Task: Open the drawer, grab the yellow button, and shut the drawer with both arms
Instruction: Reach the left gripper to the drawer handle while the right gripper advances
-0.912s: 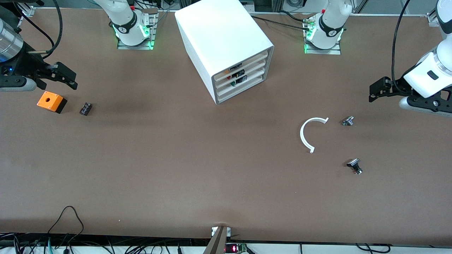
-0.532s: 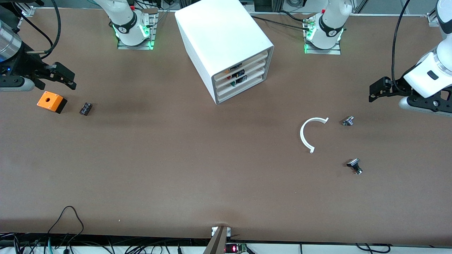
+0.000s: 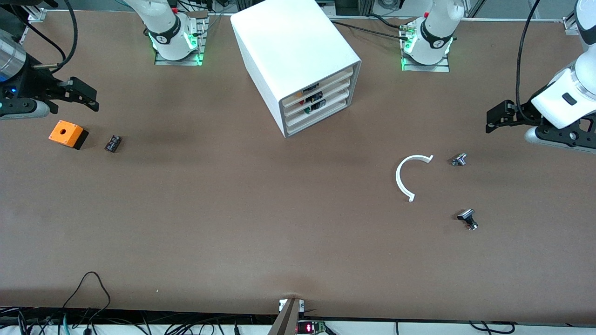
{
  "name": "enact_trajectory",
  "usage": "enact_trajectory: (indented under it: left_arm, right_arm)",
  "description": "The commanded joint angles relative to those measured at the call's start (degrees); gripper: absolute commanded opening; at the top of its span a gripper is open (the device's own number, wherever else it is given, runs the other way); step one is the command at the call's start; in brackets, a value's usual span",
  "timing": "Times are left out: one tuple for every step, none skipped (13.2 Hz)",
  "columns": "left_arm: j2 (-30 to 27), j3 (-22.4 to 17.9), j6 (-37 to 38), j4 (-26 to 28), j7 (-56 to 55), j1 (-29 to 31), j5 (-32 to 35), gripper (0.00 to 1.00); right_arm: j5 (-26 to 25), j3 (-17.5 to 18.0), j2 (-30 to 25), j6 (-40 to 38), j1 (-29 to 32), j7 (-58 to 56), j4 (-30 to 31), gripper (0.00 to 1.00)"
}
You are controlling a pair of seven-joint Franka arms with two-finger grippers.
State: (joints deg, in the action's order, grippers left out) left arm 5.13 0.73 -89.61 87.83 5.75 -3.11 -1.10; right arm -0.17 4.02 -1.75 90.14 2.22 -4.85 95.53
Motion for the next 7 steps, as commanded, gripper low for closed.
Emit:
enact_trajectory:
  left_arm:
    - [0.8,0.2,6.7,-3.0,0.0,-0.4,-4.4,0.99]
    - [0.9,0.6,10.7,-3.1,0.0,-0.7,-6.4,0.99]
    - [0.9,1.5,15.3,-3.1,0.1,-1.3,-7.9,0.99]
    - [0.9,2.0,17.7,-3.1,0.6,-1.4,-10.0,0.99]
    - [1.1,2.1,18.9,-2.8,0.6,-1.5,-13.5,0.99]
    - [2.0,2.2,20.6,-2.4,0.7,-1.6,-16.7,0.99]
    - [4.3,2.3,22.0,-2.3,0.7,-1.6,-19.8,0.99]
  right_arm:
    - [1.0,-0.6,2.2,-1.0,0.8,-3.5,-0.7,1.0]
    - [0.9,-0.5,2.6,-1.2,0.7,-2.9,-0.6,1.0]
    - [0.9,-0.4,3.8,-0.8,0.4,-2.7,-0.6,1.0]
    - [0.9,-0.4,4.6,-0.3,0.2,-2.5,-0.7,1.0]
    - [0.9,-0.2,5.7,1.0,0.0,-1.1,-0.6,1.0]
    - [0.9,-0.1,6.7,2.0,0.0,1.1,-0.5,1.0]
    - [1.0,0.2,7.6,3.1,-0.2,3.5,-0.5,1.0]
